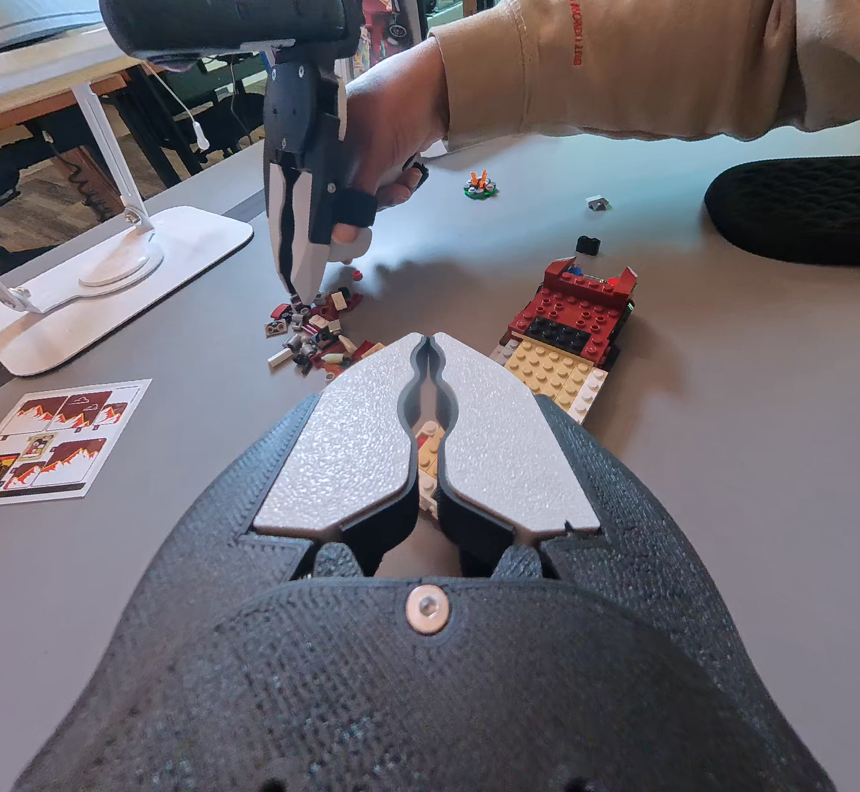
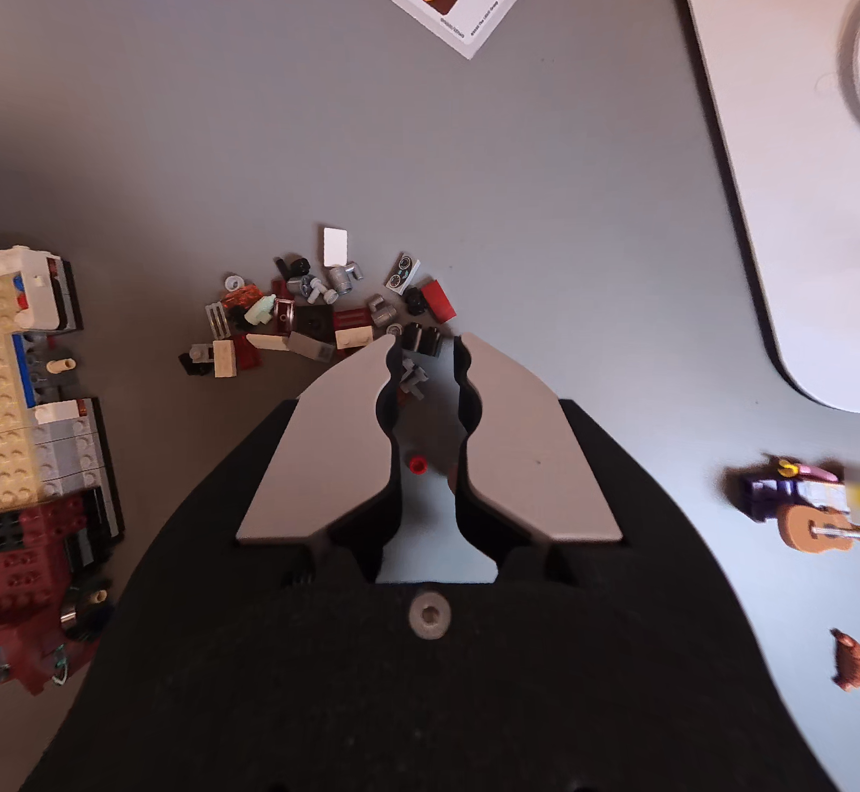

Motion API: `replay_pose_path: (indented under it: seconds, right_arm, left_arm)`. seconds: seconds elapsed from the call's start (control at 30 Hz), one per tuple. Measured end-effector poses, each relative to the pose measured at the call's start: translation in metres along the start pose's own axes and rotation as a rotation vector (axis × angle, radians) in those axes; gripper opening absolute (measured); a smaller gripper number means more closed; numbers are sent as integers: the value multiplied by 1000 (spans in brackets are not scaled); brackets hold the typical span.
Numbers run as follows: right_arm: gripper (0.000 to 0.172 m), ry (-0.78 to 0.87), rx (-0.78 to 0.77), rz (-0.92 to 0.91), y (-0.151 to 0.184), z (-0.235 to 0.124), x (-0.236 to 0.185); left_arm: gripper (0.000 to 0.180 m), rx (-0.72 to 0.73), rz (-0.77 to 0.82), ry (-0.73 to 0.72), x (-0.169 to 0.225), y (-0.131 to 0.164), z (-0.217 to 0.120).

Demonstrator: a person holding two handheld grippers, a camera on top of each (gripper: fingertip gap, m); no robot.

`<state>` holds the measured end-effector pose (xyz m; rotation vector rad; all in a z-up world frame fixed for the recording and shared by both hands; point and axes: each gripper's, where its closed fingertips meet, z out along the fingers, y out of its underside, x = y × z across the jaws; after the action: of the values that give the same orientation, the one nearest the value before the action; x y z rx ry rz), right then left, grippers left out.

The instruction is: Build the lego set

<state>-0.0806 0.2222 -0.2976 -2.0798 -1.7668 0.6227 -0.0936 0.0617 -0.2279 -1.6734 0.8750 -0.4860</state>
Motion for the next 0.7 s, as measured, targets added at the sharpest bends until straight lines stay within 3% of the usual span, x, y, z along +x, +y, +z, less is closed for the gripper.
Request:
replay_pose_path:
  seconds: [0.23, 0.37, 0.53, 0.7]
  right_arm:
    - [8, 14, -2, -3, 1, 4, 2]
    - [8, 2, 113, -65, -10, -15, -8]
    - [8, -205, 387, -217, -16, -82, -94]
    - [8, -489, 508, -185, 21, -126, -187]
  left_arm:
    - [0, 2, 22, -10, -1, -1, -2]
    - [0, 4, 29, -25, -3, -1, -2]
    - [6, 91, -10, 3, 4, -17, -4]
    - [17, 209, 166, 100, 49, -52, -5]
